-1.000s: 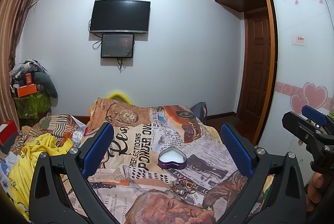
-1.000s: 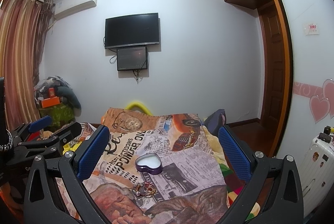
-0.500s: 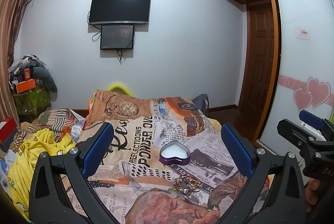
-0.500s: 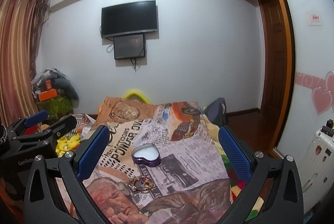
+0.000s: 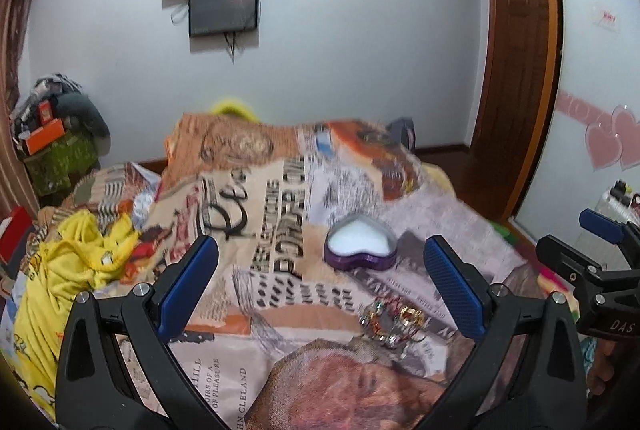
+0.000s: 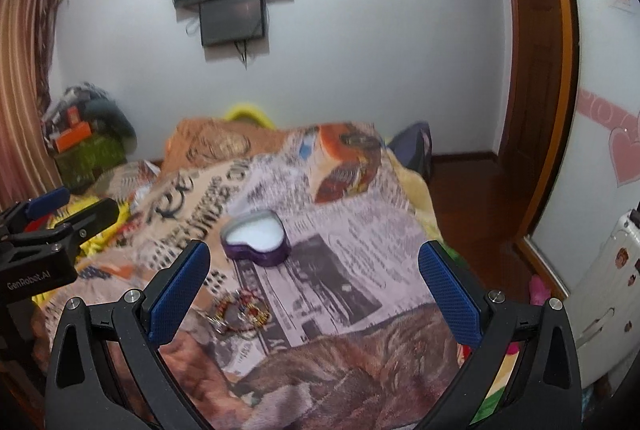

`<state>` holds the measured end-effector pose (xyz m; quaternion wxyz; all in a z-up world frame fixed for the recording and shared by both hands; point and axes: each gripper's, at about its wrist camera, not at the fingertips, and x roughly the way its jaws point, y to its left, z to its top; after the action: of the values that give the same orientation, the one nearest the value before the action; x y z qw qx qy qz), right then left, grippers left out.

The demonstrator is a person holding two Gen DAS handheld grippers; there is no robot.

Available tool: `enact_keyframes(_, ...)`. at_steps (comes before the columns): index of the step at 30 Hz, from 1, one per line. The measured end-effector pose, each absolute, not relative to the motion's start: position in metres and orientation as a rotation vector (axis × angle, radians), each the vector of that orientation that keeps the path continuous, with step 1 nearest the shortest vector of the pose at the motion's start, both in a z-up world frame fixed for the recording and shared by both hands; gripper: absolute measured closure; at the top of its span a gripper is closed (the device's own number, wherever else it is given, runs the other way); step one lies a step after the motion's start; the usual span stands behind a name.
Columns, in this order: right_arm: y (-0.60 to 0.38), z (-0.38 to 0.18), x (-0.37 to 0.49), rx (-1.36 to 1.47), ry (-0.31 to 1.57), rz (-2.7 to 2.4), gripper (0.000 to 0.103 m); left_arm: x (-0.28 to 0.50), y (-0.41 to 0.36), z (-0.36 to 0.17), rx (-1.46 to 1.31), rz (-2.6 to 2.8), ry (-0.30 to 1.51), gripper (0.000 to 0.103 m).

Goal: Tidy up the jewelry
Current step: 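Move both tools down toward the jewelry pile beside the purple heart tin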

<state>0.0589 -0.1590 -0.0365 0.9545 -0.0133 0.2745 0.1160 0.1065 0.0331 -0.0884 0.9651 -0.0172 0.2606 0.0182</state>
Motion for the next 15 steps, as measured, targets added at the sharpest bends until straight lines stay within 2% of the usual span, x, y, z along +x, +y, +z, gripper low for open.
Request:
enact_keyframes(10, -0.153, -0.093, 0.096, -0.052, 0.749, 0.262, 0.0, 0.143, 0.041, -0.144, -0.034, 0.018, 0.722, 0.0)
enact_keyframes(12, -0.148, -0.102, 0.1, -0.056, 0.784, 0.281, 0.0, 0.147, 0.04, -0.151, -0.029, 0.004, 0.744, 0.003)
enact_keyframes(15, -0.14, -0.114, 0.101, -0.062, 0.816, 0.318, 0.003, 0.149, 0.037, -0.162, -0.01, -0.015, 0.775, 0.014)
